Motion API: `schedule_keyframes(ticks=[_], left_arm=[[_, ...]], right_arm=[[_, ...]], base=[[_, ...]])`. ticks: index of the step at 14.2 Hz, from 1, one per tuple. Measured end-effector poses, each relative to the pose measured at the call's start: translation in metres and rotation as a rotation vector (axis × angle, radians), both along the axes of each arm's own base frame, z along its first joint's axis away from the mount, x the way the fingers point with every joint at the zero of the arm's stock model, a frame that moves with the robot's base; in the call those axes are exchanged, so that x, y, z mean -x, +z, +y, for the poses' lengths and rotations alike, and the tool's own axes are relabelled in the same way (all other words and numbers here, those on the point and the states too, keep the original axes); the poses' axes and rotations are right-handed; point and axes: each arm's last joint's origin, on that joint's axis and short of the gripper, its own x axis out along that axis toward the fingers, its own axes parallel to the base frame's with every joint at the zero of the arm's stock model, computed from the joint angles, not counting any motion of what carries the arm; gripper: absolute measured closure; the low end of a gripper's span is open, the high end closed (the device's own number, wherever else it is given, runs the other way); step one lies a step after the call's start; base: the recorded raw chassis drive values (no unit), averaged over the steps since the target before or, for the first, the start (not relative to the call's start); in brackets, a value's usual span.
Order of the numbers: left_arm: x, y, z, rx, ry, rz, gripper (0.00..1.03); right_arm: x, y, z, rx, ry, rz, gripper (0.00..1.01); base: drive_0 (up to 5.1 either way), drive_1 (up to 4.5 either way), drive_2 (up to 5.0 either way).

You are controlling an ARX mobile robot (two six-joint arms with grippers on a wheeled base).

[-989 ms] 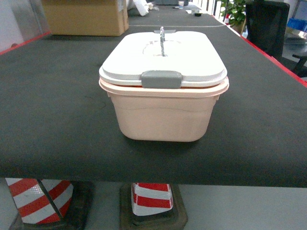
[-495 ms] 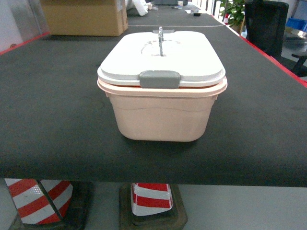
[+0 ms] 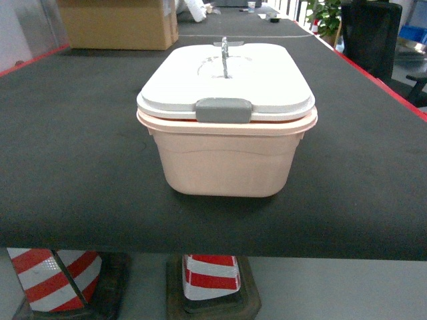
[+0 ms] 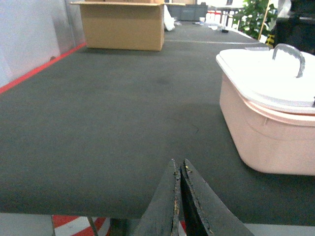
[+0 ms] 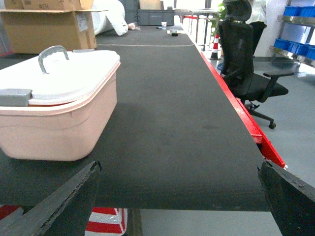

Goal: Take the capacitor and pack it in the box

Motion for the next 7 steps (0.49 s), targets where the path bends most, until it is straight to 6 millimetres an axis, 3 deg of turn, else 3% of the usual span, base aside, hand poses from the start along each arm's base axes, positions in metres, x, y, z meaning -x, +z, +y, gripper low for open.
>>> schedule_keyframes(ticks=[7], left_arm=[[0.019, 0.005, 0.0, 0.0, 0.0, -0.015, 1.01]], right_arm=[[0.0, 0.0, 0.0, 0.0, 0.0, 0.0, 0.03]], base=[[0.0, 0.0, 0.0]])
